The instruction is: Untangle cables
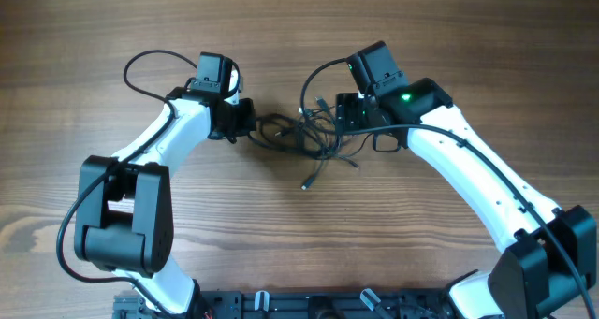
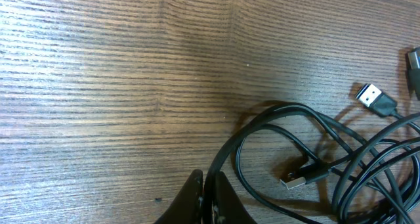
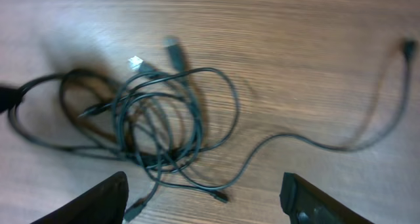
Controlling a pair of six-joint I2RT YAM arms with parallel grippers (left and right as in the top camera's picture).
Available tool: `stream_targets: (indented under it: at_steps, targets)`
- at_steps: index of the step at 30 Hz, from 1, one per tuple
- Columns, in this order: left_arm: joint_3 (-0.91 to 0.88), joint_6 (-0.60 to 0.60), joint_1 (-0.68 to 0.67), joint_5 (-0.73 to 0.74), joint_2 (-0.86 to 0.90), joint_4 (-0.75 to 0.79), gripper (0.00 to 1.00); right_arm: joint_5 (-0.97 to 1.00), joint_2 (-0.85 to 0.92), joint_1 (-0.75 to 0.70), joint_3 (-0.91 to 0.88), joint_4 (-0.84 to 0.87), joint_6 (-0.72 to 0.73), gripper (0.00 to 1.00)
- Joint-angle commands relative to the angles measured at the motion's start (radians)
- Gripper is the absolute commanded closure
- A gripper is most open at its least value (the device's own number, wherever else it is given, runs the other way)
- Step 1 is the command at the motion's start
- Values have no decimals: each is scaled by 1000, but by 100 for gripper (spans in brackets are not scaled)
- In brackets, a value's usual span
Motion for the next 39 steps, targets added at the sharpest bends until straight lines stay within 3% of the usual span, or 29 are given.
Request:
stream_targets:
  at_steps: [1,4,9,15,16,17,18,24,30,33,37,39]
  targets:
    - [-9,1,4,17,10,1,93,-130,55,-1,9,37,-245,22]
    - [-9,49,4,103,10,13,93,-146,149,-1,9,124,-413,23]
    - [-9,49,4,109,10,14,93,-147,344,-1,9,375,-699,23]
    - [-9,48,4,109,10,15,93,-147,478,-1,9,411,-761,22]
    - [-9,49,4,109,10,15,92,-147,488,-1,9,419,-759,25]
    - [-9,48,4,109,10,15,93,-148,497,-1,9,440,-756,46]
    - [-9,48,4,109,10,15,93,-148,500,-1,10,469,-725,94]
    - [-9,48,4,109,10,15,92,-494,306,-1,13,458,-593,96]
    - [-9,48,4,109,10,15,92,-515,150,-23,13,459,-396,96]
    - [-9,48,4,109,10,15,92,-336,151,-48,10,405,-251,96]
    - [-9,48,4,109,10,15,92,223,151,-87,10,127,175,96]
    - [-9,48,4,109,10,15,91,283,153,-98,9,12,316,96]
